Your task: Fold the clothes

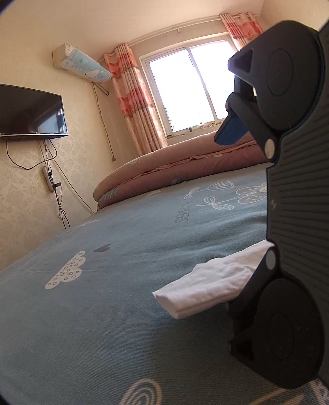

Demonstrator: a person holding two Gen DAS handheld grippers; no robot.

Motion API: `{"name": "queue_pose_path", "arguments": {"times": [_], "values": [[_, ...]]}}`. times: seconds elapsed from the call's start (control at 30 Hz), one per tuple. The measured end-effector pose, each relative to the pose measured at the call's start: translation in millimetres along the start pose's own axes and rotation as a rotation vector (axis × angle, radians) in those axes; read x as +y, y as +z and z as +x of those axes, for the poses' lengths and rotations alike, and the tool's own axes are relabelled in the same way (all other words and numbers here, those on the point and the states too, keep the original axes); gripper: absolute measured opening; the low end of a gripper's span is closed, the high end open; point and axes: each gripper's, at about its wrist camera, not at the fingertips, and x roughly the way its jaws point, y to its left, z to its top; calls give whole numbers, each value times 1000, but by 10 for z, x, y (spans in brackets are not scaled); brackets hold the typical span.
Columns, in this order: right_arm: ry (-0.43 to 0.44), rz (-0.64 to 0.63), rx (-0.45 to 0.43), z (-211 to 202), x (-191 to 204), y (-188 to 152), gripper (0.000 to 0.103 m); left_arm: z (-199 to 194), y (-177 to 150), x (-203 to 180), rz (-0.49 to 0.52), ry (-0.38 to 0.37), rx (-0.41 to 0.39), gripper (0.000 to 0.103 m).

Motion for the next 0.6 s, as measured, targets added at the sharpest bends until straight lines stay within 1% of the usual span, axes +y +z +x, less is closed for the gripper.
{"name": "queue_pose_path", "arguments": {"times": [0.03, 0.2, 0.3, 0.47, 0.57, 0.6], "values": [[-3, 3, 2, 5, -9, -2, 103, 11, 37, -21, 8, 0, 2, 95], [-17, -1, 16, 52, -27, -15, 103, 80, 258, -167, 73, 25, 1, 95], [-23, -13, 24, 64, -16, -20, 103, 72, 388, -170, 99, 78, -20, 95], [-28, -14, 22, 63, -29, -20, 103, -99, 574, -120, 121, 166, -91, 96], [-27, -2, 20, 61, -43, -19, 103, -178, 609, -178, 149, 192, -103, 96], [-27, 0, 18, 60, -44, -18, 103, -173, 595, -222, 168, 202, -92, 96]]}}
